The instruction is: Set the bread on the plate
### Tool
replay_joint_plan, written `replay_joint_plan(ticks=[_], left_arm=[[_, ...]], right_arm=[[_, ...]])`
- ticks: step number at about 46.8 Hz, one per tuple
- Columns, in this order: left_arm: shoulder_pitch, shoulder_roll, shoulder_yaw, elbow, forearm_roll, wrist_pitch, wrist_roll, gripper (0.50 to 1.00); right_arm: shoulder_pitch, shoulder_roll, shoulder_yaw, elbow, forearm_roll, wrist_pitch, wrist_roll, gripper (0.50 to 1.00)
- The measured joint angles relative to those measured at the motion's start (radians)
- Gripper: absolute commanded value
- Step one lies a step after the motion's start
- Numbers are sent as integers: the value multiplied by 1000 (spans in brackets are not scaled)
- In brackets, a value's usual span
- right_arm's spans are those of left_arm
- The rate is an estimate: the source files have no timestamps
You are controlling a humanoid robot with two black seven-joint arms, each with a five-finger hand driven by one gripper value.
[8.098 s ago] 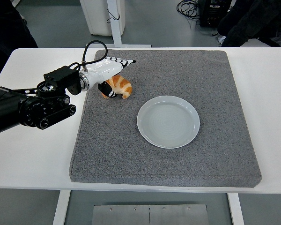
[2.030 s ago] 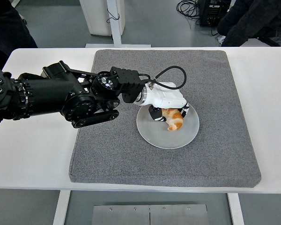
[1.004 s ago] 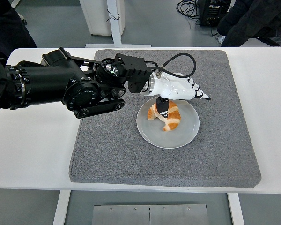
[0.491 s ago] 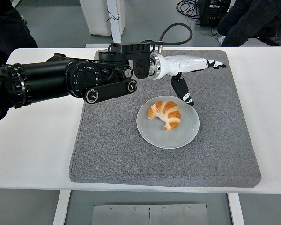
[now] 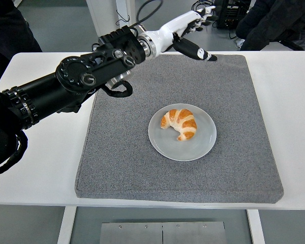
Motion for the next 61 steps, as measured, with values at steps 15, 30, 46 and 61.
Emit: replay_joint_plan(ticks=[15, 30, 46, 61], left_arm=[[71, 0, -104, 137, -303, -18, -15, 986], [150, 0, -347, 339, -443, -193, -6, 986], [211, 0, -389, 354, -491, -238, -8, 986], [211, 0, -389, 356, -492, -238, 8, 986]], right_arm=[[1, 0, 1, -4, 0, -2, 0, 1000], [-2, 0, 5, -6, 3, -3, 0, 1000], [-2, 0, 2, -5, 3, -3, 0, 1000], [3, 0, 1, -4, 3, -4, 0, 1000]])
